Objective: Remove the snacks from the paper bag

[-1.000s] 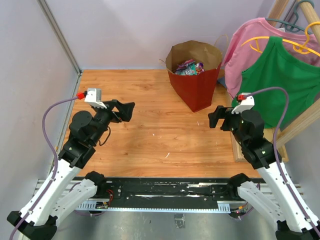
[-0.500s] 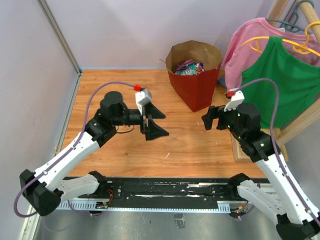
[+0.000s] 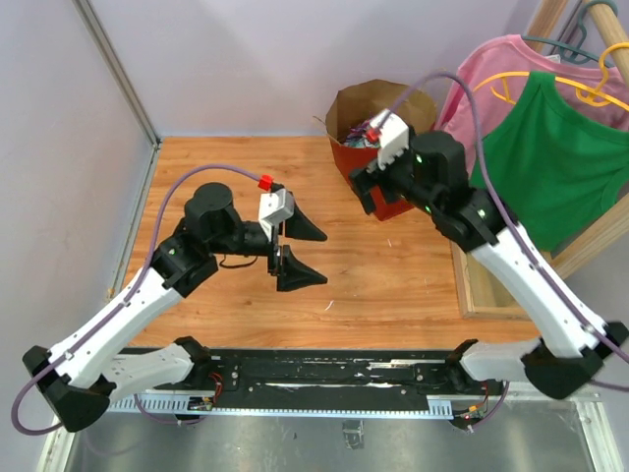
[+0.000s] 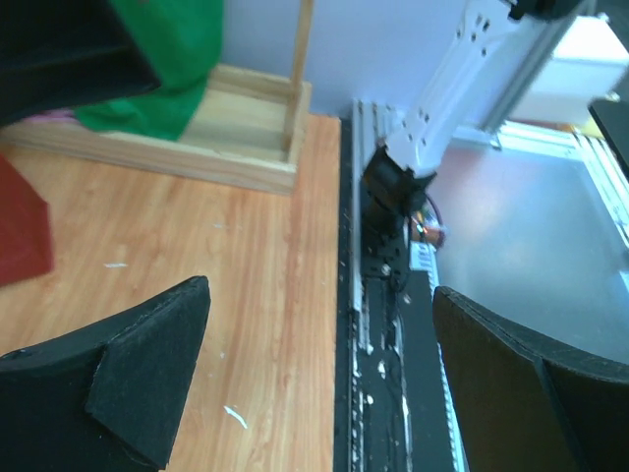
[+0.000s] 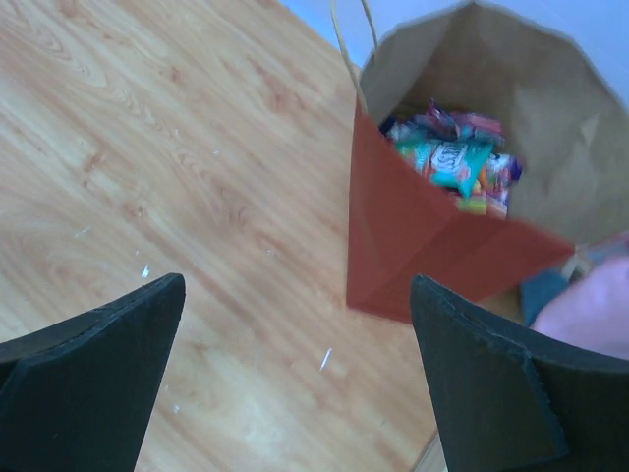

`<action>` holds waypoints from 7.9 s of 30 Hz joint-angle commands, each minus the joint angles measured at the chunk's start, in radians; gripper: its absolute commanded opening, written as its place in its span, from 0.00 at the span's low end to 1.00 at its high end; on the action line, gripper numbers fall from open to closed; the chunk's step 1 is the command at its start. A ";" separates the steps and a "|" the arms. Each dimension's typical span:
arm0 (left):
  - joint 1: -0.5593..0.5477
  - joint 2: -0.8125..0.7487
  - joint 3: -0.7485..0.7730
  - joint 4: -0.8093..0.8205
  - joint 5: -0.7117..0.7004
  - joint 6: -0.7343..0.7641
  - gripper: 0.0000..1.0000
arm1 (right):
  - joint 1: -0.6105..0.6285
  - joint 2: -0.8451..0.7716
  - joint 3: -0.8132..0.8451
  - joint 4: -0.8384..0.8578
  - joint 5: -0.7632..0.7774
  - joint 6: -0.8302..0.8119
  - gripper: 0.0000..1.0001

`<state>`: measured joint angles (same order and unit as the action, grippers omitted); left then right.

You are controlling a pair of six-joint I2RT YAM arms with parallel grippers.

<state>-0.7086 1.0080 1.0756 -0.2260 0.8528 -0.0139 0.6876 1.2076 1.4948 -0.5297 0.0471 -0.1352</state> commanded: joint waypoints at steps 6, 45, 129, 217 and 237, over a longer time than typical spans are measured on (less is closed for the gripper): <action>0.194 -0.091 -0.050 0.190 -0.445 -0.388 1.00 | -0.050 0.454 0.519 -0.270 -0.144 -0.187 0.97; 0.810 -0.062 -0.308 0.204 -0.391 -0.705 1.00 | 0.025 0.923 0.722 -0.230 0.095 -0.310 0.01; 0.423 1.279 0.701 0.368 -0.498 -0.844 1.00 | -0.117 0.877 0.140 0.487 0.179 0.128 0.98; 0.139 0.733 -0.392 0.889 -0.818 -1.135 0.71 | 0.029 -0.438 -0.930 0.251 0.074 0.464 0.95; 0.139 0.908 -0.336 1.039 -0.972 -1.181 0.57 | 0.007 -0.513 -1.003 0.293 -0.027 0.551 0.85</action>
<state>-0.5652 1.8839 0.7074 0.7456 -0.0780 -1.1885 0.7109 0.7052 0.5129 -0.2573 0.0536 0.3862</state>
